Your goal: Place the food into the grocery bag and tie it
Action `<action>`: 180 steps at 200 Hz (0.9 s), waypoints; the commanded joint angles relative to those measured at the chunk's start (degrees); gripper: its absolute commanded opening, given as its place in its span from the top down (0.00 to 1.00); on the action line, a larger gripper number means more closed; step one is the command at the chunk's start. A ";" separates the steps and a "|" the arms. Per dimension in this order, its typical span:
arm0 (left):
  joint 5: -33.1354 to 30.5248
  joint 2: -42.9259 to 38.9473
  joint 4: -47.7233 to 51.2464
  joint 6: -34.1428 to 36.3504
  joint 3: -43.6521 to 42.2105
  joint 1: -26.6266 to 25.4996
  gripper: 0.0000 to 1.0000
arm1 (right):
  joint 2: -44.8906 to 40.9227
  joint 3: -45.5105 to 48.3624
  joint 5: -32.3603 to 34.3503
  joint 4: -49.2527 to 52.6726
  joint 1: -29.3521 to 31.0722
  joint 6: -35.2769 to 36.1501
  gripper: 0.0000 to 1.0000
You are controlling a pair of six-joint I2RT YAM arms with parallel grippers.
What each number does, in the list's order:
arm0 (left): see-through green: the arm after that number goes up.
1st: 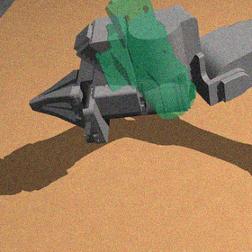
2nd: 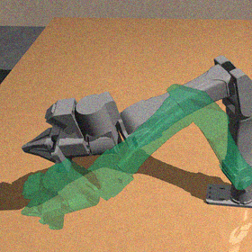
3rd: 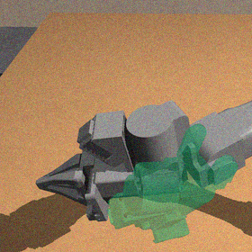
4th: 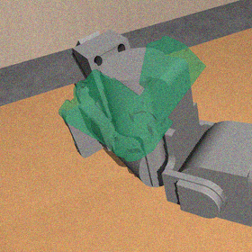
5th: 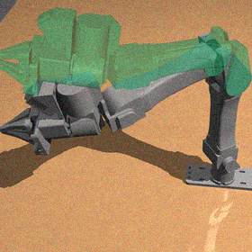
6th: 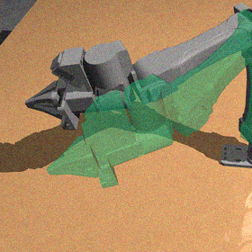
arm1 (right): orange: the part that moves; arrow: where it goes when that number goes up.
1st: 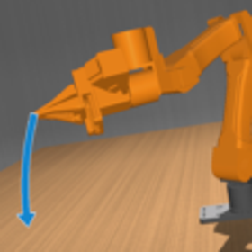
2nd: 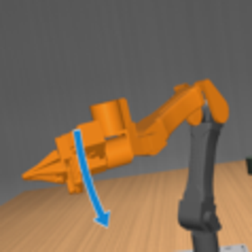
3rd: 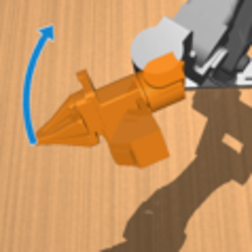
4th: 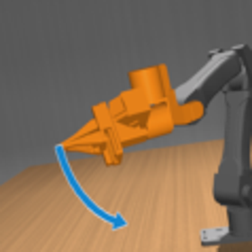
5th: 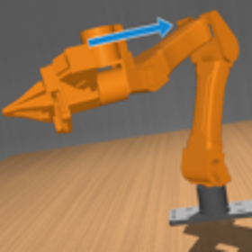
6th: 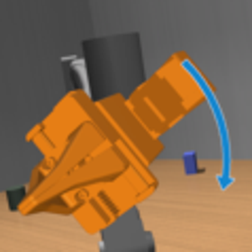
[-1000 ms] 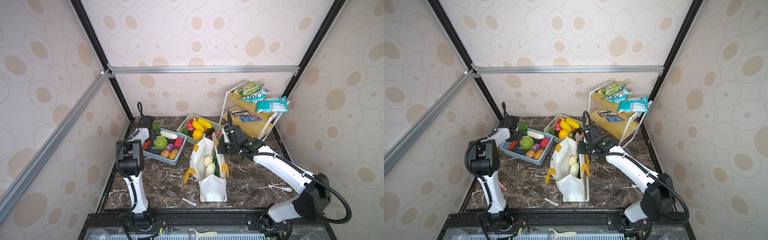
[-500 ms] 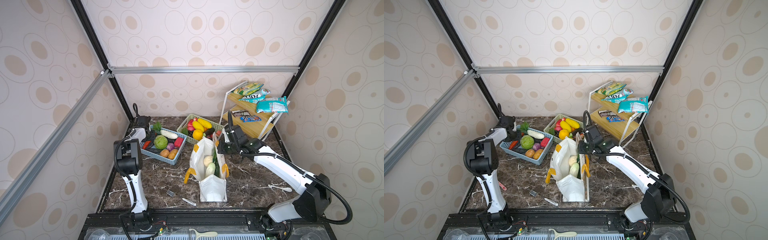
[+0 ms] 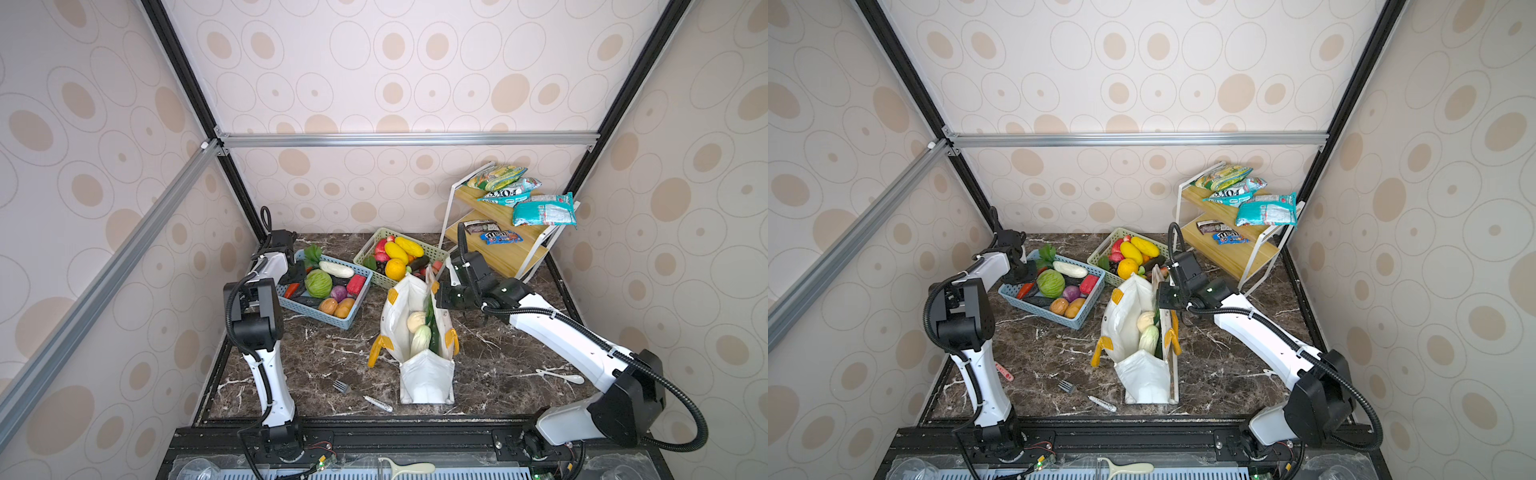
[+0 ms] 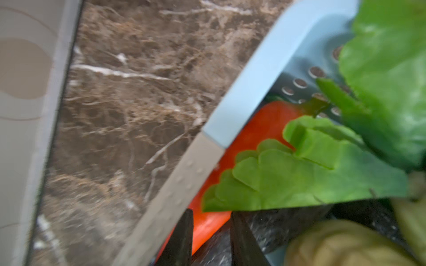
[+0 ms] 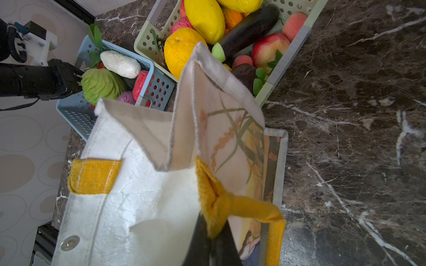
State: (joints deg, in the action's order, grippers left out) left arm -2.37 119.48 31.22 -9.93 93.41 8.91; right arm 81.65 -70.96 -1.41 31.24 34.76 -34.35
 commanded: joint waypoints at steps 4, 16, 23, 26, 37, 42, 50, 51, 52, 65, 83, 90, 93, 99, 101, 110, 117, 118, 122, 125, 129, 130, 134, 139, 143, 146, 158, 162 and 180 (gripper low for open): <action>-5.80 -6.58 -0.26 -2.64 -4.05 0.23 0.74 | -1.34 0.67 0.71 -0.89 0.39 -0.54 1.00; -5.31 -7.99 -3.58 -3.30 -7.83 0.28 0.73 | -1.00 0.65 0.12 -1.46 0.44 -0.55 1.00; -5.06 -8.16 -4.81 -3.75 -9.19 0.26 0.72 | -0.73 0.58 -0.35 -1.63 0.42 -0.71 1.00; -4.91 -8.08 -5.17 -3.94 -9.62 0.30 0.71 | -0.58 0.55 -0.49 -1.70 0.40 -0.68 1.00; -4.55 -7.28 -6.07 -4.68 -10.38 0.19 0.70 | -0.19 0.30 -1.00 -1.74 0.39 -0.62 1.00; -4.78 -6.70 -5.93 -5.02 -10.20 0.16 0.69 | -0.09 0.14 -1.13 -1.65 0.41 -0.56 1.00; -5.55 -5.82 -6.05 -5.47 -10.17 -0.01 0.69 | -0.13 -0.02 -1.10 -1.55 0.39 -0.47 1.00; -5.72 -5.74 -6.07 -5.50 -10.17 -0.07 0.70 | -0.15 0.00 -1.07 -1.50 0.39 -0.46 1.00; -5.85 -5.61 -6.03 -5.56 -10.13 -0.09 0.69 | -0.16 0.02 -1.06 -1.52 0.39 -0.46 1.00; -7.16 -4.32 -5.73 -5.86 -9.58 -0.21 0.70 | -0.66 0.18 -0.46 -1.32 0.40 -0.37 1.00; -9.06 -3.20 -7.15 -6.22 -9.96 -0.47 0.68 | -1.32 0.55 0.48 -1.33 0.35 -0.21 1.00; -9.27 -2.62 -7.89 -6.46 -10.19 -0.60 0.67 | -1.30 0.56 0.53 -1.21 0.40 -0.11 1.00; -9.36 -2.39 -7.97 -6.58 -10.20 -0.63 0.67 | -1.31 0.54 0.53 -1.15 0.46 -0.17 1.00; -9.41 -1.80 -8.18 -6.73 -10.27 -0.68 0.67 | -1.25 0.46 0.45 -1.12 0.39 -0.15 1.00; -9.45 -1.58 -8.26 -6.69 -10.26 -0.65 0.67 | -1.19 0.47 0.45 -1.04 0.44 -0.18 1.00; -10.35 -0.83 -8.49 -6.93 -10.26 -0.97 0.66 | -1.23 0.47 0.28 -1.10 0.39 -0.33 1.00; -10.84 -0.42 -8.90 -7.02 -10.54 -1.25 0.64 | -1.15 0.47 0.18 -1.18 0.46 -0.44 1.00; -10.87 -0.45 -8.99 -6.98 -10.58 -1.30 0.64 | -1.14 0.47 0.18 -1.18 0.43 -0.45 1.00; -10.69 -0.23 -9.22 -6.97 -10.81 -1.47 0.63 | -1.14 0.46 0.10 -1.13 0.40 -0.46 1.00; -10.47 -0.11 -9.44 -6.99 -10.87 -1.45 0.63 | -1.14 0.43 0.09 -1.13 0.39 -0.45 1.00; -9.98 0.15 -9.50 -6.97 -10.89 -1.45 0.62 | -1.14 0.47 0.09 -1.09 0.41 -0.46 1.00; -9.83 0.23 -9.37 -6.95 -10.88 -1.44 0.62 | -1.14 0.47 0.09 -1.05 0.40 -0.50 1.00; -9.15 0.59 -8.98 -7.00 -10.61 -1.47 0.62 | -1.14 0.47 0.09 -1.03 0.41 -0.46 1.00; -7.61 1.10 -8.35 -6.95 -10.22 -1.48 0.63 | -1.14 0.35 0.14 -0.93 0.44 -0.41 1.00; -6.40 1.34 -7.79 -6.86 -9.87 -1.47 0.65 | -1.14 0.30 0.18 -0.82 0.43 -0.37 1.00; -5.17 1.57 -7.42 -6.98 -9.70 -1.52 0.66 | -1.16 0.22 0.18 -0.66 0.40 -0.36 1.00; -1.32 1.33 -6.32 -6.99 -9.45 -1.44 0.72 | -1.30 -0.01 0.51 -0.46 0.42 -0.14 1.00; 0.56 1.09 -6.05 -6.97 -9.32 -1.33 0.73 | -1.40 -0.05 0.60 -0.40 0.39 -0.15 1.00; 7.78 0.04 -4.80 -6.35 -8.06 -1.04 0.74 | -1.66 0.15 0.65 -0.48 0.44 -0.15 1.00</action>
State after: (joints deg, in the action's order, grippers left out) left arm -6.66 118.08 22.31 -15.79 84.05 7.79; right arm 81.52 -70.72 -1.52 30.59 34.76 -34.46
